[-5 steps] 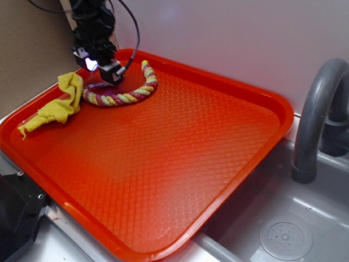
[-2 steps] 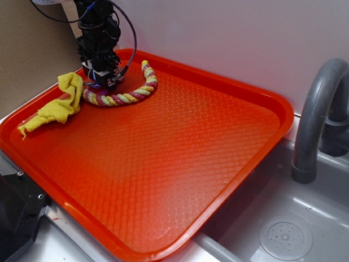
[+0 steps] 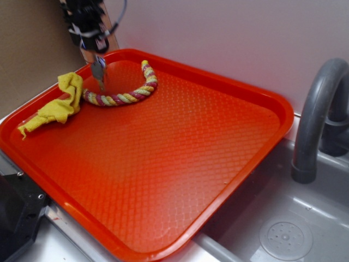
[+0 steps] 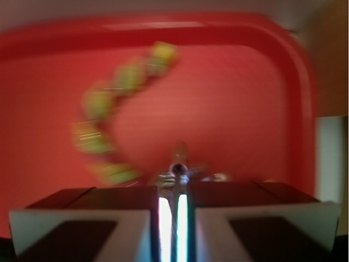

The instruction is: Grab the silver keys.

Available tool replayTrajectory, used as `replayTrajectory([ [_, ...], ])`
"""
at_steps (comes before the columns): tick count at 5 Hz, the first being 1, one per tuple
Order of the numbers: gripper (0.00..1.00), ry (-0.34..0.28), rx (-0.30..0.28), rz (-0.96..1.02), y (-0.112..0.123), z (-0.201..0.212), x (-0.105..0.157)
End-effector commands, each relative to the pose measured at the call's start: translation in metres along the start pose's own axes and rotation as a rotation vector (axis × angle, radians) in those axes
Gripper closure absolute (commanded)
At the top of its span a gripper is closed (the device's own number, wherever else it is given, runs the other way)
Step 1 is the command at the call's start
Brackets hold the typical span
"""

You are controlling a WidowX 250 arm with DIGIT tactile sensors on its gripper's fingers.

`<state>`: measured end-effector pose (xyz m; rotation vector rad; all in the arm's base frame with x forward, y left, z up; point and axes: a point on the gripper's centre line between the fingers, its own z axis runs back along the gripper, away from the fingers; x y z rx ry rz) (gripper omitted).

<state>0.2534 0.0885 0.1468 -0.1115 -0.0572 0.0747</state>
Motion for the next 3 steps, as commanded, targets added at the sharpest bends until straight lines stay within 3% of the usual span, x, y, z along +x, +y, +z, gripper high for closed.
replayTrajectory([
  [1, 1.00, -0.022, 0.026, -0.038, -0.082, 0.114, -0.057],
  [2, 1.00, -0.003, 0.074, -0.032, -0.108, 0.145, -0.060],
  [3, 1.00, -0.007, 0.080, -0.066, -0.116, 0.140, -0.065],
])
